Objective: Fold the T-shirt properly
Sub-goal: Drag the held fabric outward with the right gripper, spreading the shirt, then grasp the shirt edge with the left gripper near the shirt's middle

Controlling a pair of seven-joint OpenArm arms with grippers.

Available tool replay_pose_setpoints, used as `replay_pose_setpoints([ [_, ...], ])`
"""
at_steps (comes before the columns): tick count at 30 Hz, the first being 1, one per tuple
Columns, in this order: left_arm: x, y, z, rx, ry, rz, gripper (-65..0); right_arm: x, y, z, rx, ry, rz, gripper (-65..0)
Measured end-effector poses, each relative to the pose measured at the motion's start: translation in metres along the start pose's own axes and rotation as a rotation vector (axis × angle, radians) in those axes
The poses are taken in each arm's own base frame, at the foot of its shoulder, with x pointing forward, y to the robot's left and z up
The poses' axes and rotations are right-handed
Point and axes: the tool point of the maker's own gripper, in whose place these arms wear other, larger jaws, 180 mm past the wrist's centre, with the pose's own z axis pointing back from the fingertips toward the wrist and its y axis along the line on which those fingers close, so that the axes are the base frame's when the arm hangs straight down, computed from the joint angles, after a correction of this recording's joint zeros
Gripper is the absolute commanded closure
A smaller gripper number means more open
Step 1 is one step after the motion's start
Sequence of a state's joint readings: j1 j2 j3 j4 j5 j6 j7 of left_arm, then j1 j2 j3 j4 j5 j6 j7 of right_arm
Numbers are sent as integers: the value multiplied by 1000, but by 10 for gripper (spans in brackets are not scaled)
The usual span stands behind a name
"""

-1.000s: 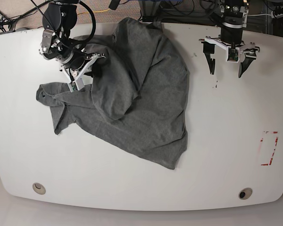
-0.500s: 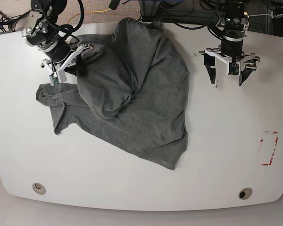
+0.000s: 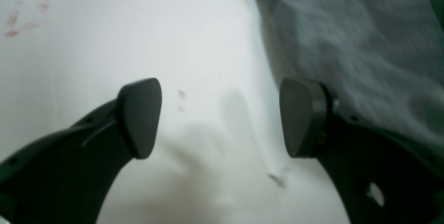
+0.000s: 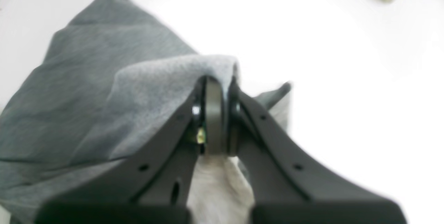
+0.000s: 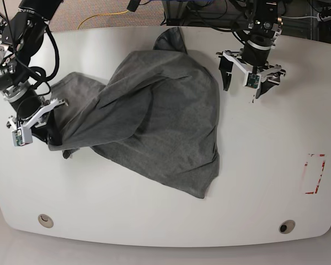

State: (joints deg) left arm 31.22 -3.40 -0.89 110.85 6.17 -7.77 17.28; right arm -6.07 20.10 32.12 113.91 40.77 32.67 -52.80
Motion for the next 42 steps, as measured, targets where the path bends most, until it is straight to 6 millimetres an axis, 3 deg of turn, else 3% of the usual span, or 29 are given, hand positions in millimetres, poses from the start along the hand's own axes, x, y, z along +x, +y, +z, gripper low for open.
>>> replay_pose_setpoints([
  [6,8,-32,-4,-115,-14,-19,-499,22,-24,5,-45,-34,44,0],
  [14,-3,-86,5,-330,41,-93,-497,45,-70,37,-194,-92,57,0],
  [18,-2,-110,7,-423,43,-127,-497,50,-84,49,-240,-96,69,0],
  [30,-36,-178,3,-694,136,-263,-494,94,-99,60,-282,-171,154,0],
  [42,-6,-221,-39,-760,83,-215,-497,92,-99,59,-283,-152,151,0],
])
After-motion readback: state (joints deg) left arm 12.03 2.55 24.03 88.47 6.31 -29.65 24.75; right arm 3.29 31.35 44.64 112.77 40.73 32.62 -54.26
